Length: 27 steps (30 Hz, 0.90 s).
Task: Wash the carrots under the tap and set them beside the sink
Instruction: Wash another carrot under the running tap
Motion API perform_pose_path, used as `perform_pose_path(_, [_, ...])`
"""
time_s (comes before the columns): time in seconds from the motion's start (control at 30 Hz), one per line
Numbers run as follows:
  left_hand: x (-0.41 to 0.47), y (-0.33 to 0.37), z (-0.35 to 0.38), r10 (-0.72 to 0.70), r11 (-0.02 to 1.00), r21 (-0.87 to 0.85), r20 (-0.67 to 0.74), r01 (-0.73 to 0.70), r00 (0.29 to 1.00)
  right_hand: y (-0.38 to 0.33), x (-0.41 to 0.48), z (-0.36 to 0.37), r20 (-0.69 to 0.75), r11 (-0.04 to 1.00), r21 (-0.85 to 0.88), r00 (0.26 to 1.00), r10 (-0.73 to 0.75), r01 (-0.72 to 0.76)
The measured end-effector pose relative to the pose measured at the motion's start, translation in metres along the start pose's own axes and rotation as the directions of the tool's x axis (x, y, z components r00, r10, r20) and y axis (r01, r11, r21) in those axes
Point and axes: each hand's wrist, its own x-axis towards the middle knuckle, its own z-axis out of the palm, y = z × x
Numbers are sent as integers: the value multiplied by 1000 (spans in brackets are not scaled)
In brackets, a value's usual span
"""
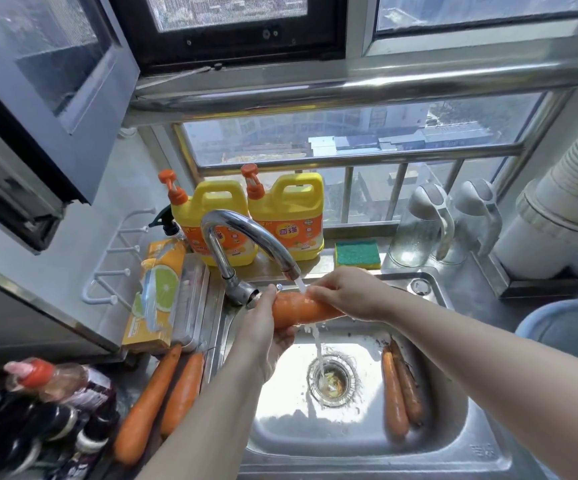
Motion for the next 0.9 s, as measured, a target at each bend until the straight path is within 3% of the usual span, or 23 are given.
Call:
perform_pose_path(0.07, [1, -1, 0, -44, 999, -29, -6, 44, 999, -3, -4, 2, 19, 988, -150, 999, -27, 30])
perform_pose_path(0.17, [4, 2, 1, -81, 995, -57, -6, 80, 997, -4, -13, 13, 9, 855, -506, 992, -124, 111])
perform_pose_path(0.23, [5, 5, 0, -64, 997, -34, 10, 64, 998, -4, -16, 17, -46, 822, -563, 989, -139, 89])
perform_pose_path(0.37, [10, 7, -3, 61, 987, 144, 71, -70, 996, 0, -14, 19, -103, 926, -373, 989, -104, 59])
perform_pose_path(0.43, [10, 6, -4, 157, 952, 247, 109, -180, 982, 2, -12, 21, -89, 972, -236, 996, -30, 8])
perform_pose_path(0.53, [6, -3, -2, 244, 924, 262, 163, -280, 956, 7, -6, 21, -73, 990, -77, 991, 115, -120])
perform_pose_path(0.6, [5, -8, 0, 268, 923, 247, 140, -296, 953, 2, -5, 23, -98, 979, -153, 988, 120, -134])
perform_pose_path(0.73, [8, -6, 0, 281, 934, 211, 64, -288, 958, -4, -6, 33, -119, 909, -417, 992, -50, -4])
perform_pose_path(0.9, [5, -3, -3, 268, 943, 171, 114, -284, 957, 9, -4, 20, 72, 981, -172, 995, -75, 87])
